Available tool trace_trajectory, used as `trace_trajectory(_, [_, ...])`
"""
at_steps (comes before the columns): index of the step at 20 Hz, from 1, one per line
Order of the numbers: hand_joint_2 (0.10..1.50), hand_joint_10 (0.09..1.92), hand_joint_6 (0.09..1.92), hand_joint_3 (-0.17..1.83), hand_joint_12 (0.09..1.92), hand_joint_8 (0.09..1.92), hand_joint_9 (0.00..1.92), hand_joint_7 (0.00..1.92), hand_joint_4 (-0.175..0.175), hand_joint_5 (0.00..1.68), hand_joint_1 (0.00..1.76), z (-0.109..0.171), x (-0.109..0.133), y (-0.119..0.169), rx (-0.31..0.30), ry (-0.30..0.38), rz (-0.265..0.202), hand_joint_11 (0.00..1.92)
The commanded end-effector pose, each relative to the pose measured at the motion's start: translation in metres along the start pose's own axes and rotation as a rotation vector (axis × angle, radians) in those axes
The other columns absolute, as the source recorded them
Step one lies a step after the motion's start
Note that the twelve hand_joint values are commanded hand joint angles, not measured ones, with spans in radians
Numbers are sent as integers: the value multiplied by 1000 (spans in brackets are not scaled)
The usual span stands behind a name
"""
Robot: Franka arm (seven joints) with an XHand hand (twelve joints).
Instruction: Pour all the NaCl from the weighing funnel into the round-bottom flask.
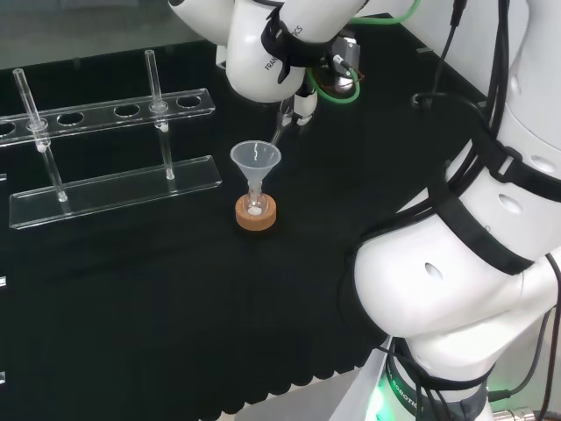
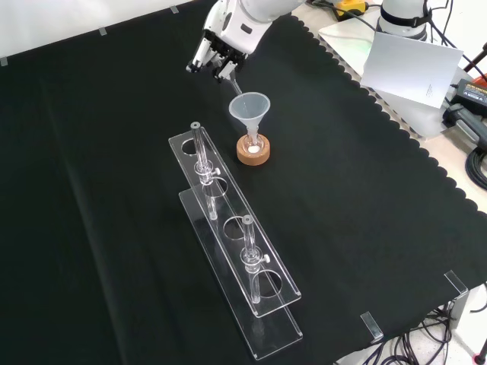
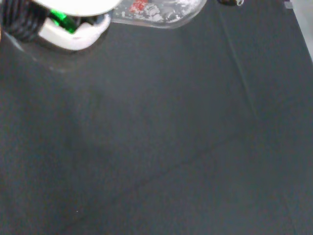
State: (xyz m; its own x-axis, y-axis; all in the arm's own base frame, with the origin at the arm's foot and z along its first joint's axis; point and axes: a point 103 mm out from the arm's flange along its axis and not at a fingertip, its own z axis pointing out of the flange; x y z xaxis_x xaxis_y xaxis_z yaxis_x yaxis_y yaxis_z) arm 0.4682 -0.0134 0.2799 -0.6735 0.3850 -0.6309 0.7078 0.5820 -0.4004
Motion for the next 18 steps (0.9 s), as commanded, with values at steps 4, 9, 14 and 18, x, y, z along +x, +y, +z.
trace_trajectory(4, [610, 164, 687, 740, 1360, 116, 1171, 1696, 175, 1282, 1112, 0, -1, 9, 11, -55, -4, 280])
trace_trajectory(9, [609, 163, 688, 741, 1359, 115, 1172, 1698, 175, 1282, 1112, -1, -2, 11, 20, -103, -4, 280])
trace_trajectory(14, [609, 162, 689, 742, 1359, 113, 1173, 1700, 175, 1282, 1112, -1, -3, 11, 27, -125, -5, 280])
trace_trajectory(18, [608, 161, 690, 743, 1359, 112, 1174, 1701, 175, 1282, 1112, -1, -4, 9, 21, -142, -9, 280])
